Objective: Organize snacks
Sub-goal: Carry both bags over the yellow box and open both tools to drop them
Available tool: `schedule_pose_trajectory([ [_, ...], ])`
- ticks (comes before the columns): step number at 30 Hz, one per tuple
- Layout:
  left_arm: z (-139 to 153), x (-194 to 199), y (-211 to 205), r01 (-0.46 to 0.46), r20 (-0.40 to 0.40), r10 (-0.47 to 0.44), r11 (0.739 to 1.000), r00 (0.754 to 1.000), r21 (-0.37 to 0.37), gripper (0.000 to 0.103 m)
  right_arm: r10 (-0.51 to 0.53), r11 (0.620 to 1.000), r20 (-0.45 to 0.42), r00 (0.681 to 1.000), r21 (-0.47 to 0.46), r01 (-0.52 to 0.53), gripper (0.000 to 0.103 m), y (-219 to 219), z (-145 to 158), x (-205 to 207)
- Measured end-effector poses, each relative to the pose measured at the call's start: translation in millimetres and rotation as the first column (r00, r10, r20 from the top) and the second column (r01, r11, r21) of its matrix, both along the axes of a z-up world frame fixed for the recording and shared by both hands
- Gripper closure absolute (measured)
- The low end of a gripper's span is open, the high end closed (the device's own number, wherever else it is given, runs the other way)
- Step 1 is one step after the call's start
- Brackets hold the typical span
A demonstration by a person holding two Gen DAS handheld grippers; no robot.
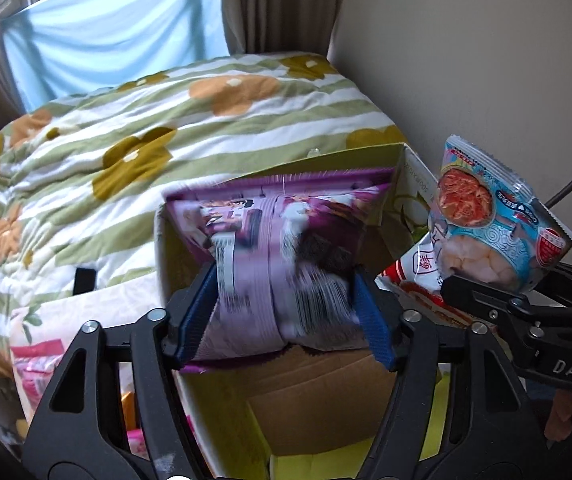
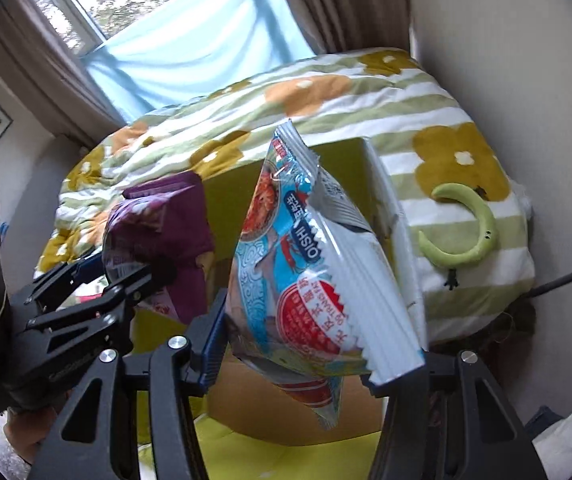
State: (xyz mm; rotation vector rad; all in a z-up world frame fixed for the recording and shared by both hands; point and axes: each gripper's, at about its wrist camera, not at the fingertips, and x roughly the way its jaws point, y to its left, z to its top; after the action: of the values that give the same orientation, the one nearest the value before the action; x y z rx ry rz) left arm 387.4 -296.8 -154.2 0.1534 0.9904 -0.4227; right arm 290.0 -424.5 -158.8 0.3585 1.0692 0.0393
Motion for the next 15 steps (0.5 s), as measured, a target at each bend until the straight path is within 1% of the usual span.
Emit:
schedule_pose_trajectory([
  [2, -2, 2, 2, 0.000, 0.012, 0.000, 1.000, 1.000, 0.003, 0.003, -0.009, 1.000, -0.005, 1.000, 0.010, 0.009, 0.053, -1, 0, -1],
  [3, -1, 2, 3, -0.006, 0.026, 0.006, 1.000, 1.000, 0.000, 0.000, -0.014, 1.000, -0.007, 1.000, 0.003, 0.014, 0.053, -2, 0, -2],
  [5, -1, 2, 12, -0.009, 0.029, 0.009, 1.000, 1.000, -0.001, 0.000, -0.022, 1.000, -0.012, 1.000, -0.012, 0.022, 0.053, -4, -1, 1],
  [10, 5, -3, 41, -0.031, 0.020, 0.031, 1.000, 0.999, 0.004, 0.000, -0.041, 0.999, -0.004, 0.999, 0.013, 0.041, 0.052, -9, -2, -1],
  [15, 10, -13, 64, -0.061, 0.015, 0.061, 0.998, 0.998, -0.003, 0.000, -0.029, 0.999, -0.005, 1.000, -0.019, 0.028, 0.052, -1, 1, 8],
])
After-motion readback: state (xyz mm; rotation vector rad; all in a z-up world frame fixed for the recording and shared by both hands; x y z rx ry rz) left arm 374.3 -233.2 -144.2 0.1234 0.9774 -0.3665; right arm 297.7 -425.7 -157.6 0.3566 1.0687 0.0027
